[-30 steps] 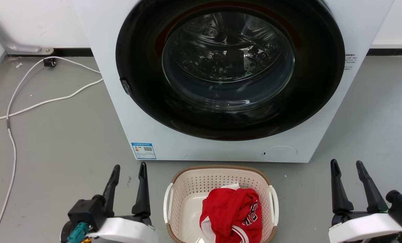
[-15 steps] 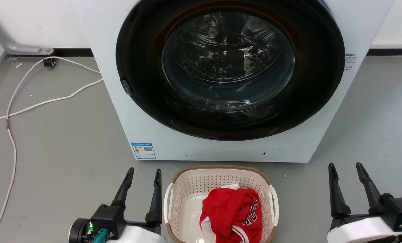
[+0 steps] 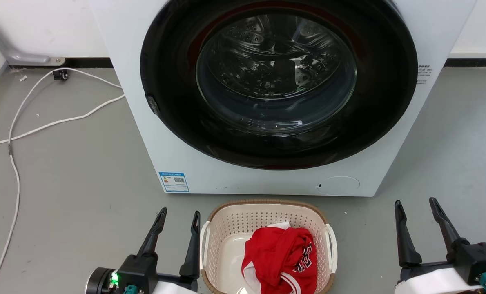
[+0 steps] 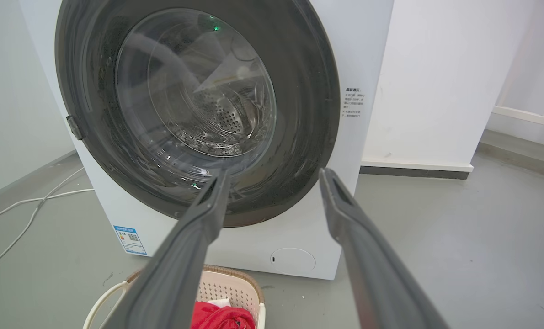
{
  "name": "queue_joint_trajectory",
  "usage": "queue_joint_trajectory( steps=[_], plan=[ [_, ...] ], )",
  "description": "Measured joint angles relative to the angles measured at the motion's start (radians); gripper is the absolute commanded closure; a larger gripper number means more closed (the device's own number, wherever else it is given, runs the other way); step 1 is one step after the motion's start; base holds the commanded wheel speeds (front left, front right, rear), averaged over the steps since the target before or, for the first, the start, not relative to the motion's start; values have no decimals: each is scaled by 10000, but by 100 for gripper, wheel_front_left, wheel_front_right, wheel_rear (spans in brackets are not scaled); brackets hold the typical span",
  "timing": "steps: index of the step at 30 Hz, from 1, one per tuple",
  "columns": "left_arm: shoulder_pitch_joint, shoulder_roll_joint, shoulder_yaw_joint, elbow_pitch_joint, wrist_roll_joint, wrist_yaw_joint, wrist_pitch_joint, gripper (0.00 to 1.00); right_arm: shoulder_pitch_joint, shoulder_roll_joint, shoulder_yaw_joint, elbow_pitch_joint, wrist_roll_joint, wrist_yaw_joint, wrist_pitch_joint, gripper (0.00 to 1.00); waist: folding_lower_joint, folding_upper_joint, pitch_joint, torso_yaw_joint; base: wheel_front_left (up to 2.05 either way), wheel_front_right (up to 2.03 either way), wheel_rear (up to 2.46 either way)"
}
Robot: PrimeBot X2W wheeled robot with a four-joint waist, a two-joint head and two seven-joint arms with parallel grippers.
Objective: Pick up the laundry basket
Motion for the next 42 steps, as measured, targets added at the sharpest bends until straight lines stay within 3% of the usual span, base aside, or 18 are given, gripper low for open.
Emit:
queue_joint_trajectory(
  steps=[15,32,42],
  plan=[
    [174,-362,437,-12,1099,-606,-234,0,90,0,-23,-61,-746,0,-253,0,0,0,3,-2,0,0,0],
    [188,-483,635,36,1108,-865,-236,0,94,0,-15,-12,-535,0,-257,0,0,0,101,22,0,0,0],
    [-156,-495,750,865,1097,-974,-265,0,-395,2,136,499,-554,0,-261,0,0,0,880,-102,0,0,0]
  ],
)
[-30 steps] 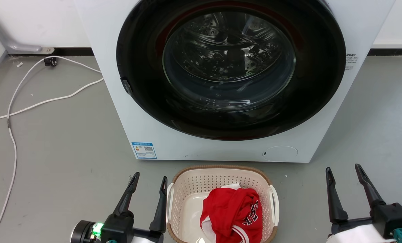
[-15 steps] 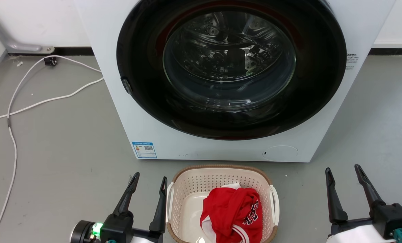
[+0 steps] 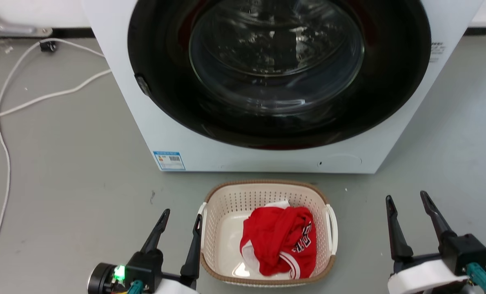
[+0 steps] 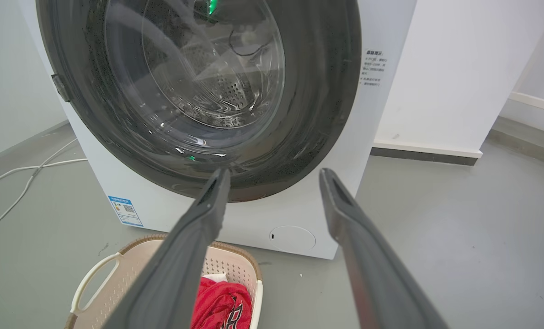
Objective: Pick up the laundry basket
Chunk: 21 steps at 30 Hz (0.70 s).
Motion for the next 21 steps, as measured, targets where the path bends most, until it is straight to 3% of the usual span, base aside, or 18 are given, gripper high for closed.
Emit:
queue_joint_trajectory(
  steps=[6,16,21],
  plan=[
    [-1156,56,280,961,15,-211,0,0,-1193,-2,0,809,17,0,0,0,1,0,1122,-139,0,0,0],
    [-3458,642,905,2861,-29,-479,2,0,-3478,-4,249,2757,-171,0,59,0,2,0,3419,-426,0,0,0],
    [-4589,830,1076,4190,-297,-604,0,0,-4678,-8,169,4000,669,0,188,0,3,0,4440,-563,0,0,0]
  ],
)
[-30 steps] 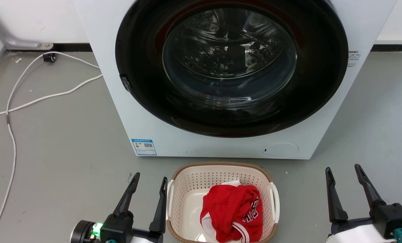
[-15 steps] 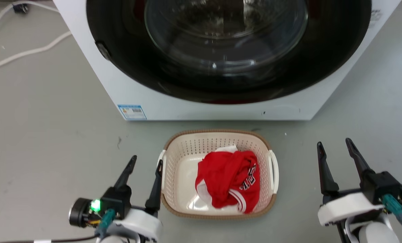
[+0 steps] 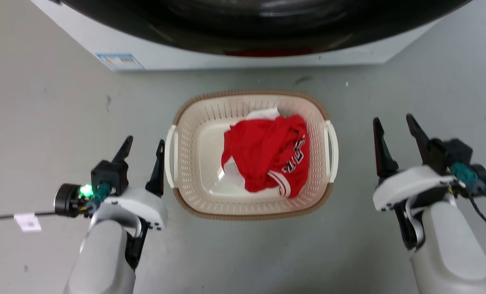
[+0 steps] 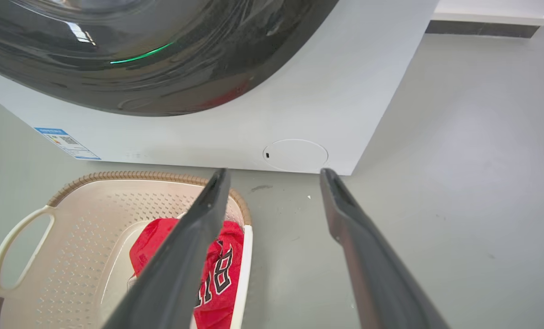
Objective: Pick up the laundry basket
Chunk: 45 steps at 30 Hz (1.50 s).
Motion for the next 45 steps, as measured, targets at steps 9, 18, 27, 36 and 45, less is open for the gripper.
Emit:
queue_joint_trajectory(
  steps=[9,18,27,36,45],
  plan=[
    [-1924,238,-642,2372,-236,-132,0,0,-1894,8,504,2259,228,0,322,0,0,0,1464,-38,0,0,0],
    [-3288,631,-1569,4140,-901,-144,0,0,-3289,12,1231,4213,924,0,871,0,-1,0,2375,-39,0,0,0],
    [-4233,821,-2941,5411,-1795,-144,19,0,-4292,13,2029,5873,2000,0,1509,0,-1,0,2793,34,0,0,0],
    [-4926,986,-4456,5749,-3329,-144,748,0,-5192,10,2395,7062,2257,0,1776,0,-1,0,3114,60,0,0,0],
    [-5450,1547,-6077,5465,-4683,-146,1818,0,-5745,10,2999,7471,2794,0,2123,0,-2,0,3407,65,0,0,0]
  ],
)
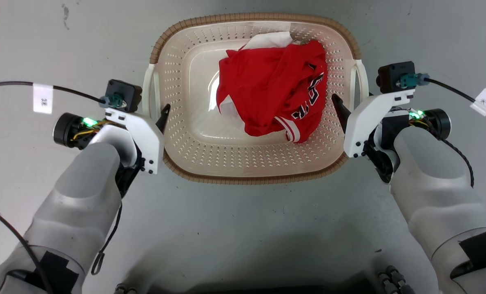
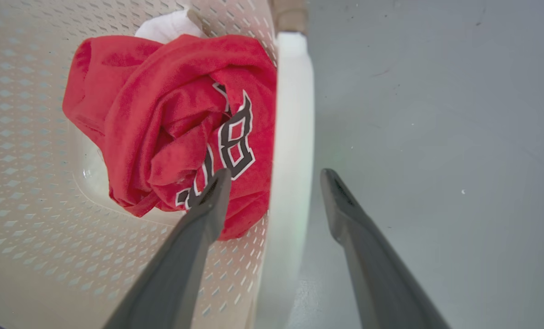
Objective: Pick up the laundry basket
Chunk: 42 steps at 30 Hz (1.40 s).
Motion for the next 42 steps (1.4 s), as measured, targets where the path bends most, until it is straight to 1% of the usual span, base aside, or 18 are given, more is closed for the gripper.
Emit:
queue_joint_trajectory(
  steps=[3,9,10,11,12,20,26,31,35,42],
  plan=[
    [-141,184,-387,-100,-410,0,81,0,-98,0,153,94,117,0,69,0,0,0,40,13,0,0,0],
    [-315,297,-995,-79,-961,-13,-13,0,-224,0,407,199,476,0,65,0,0,0,75,55,0,0,0],
    [-322,267,-1091,-52,-1080,-13,17,26,-225,0,437,201,623,0,71,7,0,0,78,74,0,0,0],
    [-324,232,-1160,-21,-1227,-13,86,59,-225,0,493,207,708,0,119,62,-1,0,80,92,0,0,0],
    [-325,215,-1233,-27,-1321,-13,81,100,-233,0,579,226,748,0,180,100,-1,0,85,104,0,0,0],
    [-430,180,-1910,-15,-1925,-15,-23,100,-338,25,878,420,909,-19,251,100,-1,0,52,159,0,0,0],
    [-366,307,-2516,-186,-2558,-15,226,100,-331,15,1145,545,888,-19,502,100,0,0,-347,129,0,0,0],
    [-163,520,-3112,-527,-3233,-6,830,100,-298,15,1407,612,573,-19,1221,100,-1,0,-1006,59,0,0,0],
    [219,681,-3576,-798,-3956,2,1582,100,-55,29,1680,633,518,-19,2132,100,-1,0,-1725,-1,0,0,0],
    [868,947,-4293,-1402,-5269,13,3018,100,421,44,2086,656,341,-17,3277,100,-2,0,-3191,-102,0,0,0]
  ],
)
